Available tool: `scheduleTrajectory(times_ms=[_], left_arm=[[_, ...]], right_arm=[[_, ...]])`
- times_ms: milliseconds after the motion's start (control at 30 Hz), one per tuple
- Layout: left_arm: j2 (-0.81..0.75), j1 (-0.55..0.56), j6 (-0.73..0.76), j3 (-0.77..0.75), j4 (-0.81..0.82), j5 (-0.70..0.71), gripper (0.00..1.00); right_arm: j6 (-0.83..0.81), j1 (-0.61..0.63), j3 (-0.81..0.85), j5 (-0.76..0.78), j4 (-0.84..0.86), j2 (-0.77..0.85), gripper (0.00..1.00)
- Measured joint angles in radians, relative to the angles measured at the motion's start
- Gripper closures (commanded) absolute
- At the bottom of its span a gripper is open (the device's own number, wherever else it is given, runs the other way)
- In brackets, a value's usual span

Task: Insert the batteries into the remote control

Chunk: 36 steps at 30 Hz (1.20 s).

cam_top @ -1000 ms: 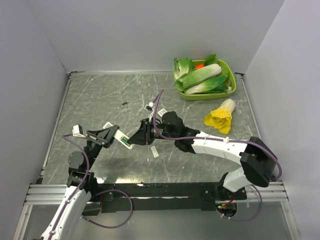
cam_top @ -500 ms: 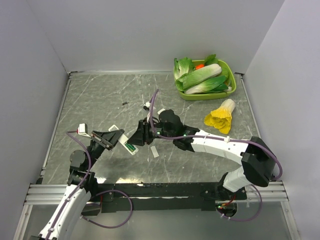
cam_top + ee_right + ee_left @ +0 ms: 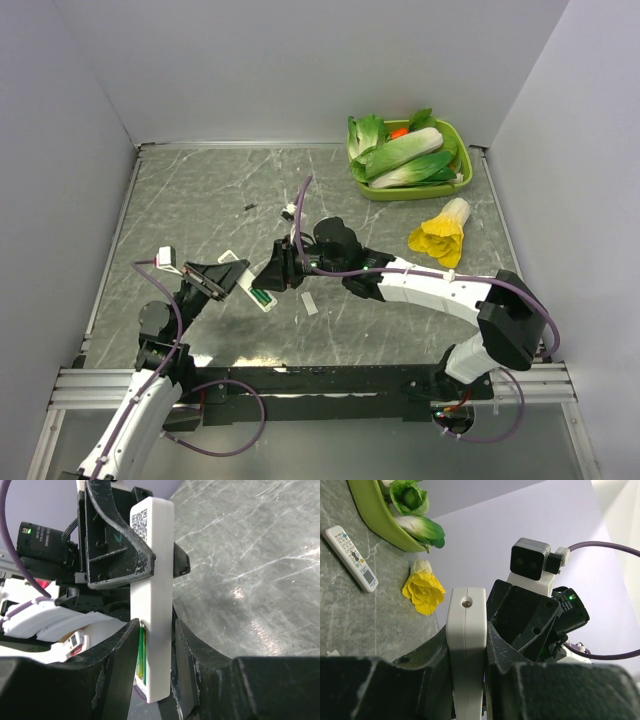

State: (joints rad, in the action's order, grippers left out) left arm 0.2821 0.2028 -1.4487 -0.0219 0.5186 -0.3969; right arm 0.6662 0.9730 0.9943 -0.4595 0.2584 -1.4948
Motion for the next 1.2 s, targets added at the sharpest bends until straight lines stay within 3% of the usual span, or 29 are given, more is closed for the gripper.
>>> scheduleTrajectory(times_ms=[200,300,500,600,867,900,1067,1100,1200], left_arm=[[0.000,0.000,0.000,0.000,0.000,0.000,0.98],[0.000,0.000,0.000,0.000,0.000,0.000,0.98],[-0.002,0.000,0.006,0.000,0.000,-0.006,0.98],[-0.004,0.000,0.010,0.000,0.000,-0.006,0.98],[-0.006,0.001,0.045,0.000,-0.025,-0.005,0.98],[-0.009,0.001,0.056,0.000,-0.035,-0.002,0.98],[-0.050,0.001,0.152,0.000,-0.174,0.046,0.98],[-0.055,0.001,0.160,0.000,-0.195,0.055,0.98],[-0.068,0.001,0.198,0.000,-0.254,0.084,0.98]], right_arm=[[0.002,0.000,-0.004,-0.024,0.001,0.000,0.59],[0.002,0.000,-0.014,-0.030,0.003,0.000,0.66],[0.012,-0.002,-0.022,-0.028,0.009,0.001,0.90],[0.012,-0.002,-0.022,-0.028,0.010,0.001,0.89],[-0.021,-0.002,-0.021,-0.012,-0.017,0.006,0.40],[-0.038,-0.002,-0.021,0.000,-0.037,0.008,0.31],[-0.132,0.000,-0.020,0.110,-0.192,0.080,0.09],[-0.143,0.000,-0.020,0.131,-0.215,0.103,0.01],[-0.187,0.000,-0.020,0.228,-0.293,0.193,0.00]])
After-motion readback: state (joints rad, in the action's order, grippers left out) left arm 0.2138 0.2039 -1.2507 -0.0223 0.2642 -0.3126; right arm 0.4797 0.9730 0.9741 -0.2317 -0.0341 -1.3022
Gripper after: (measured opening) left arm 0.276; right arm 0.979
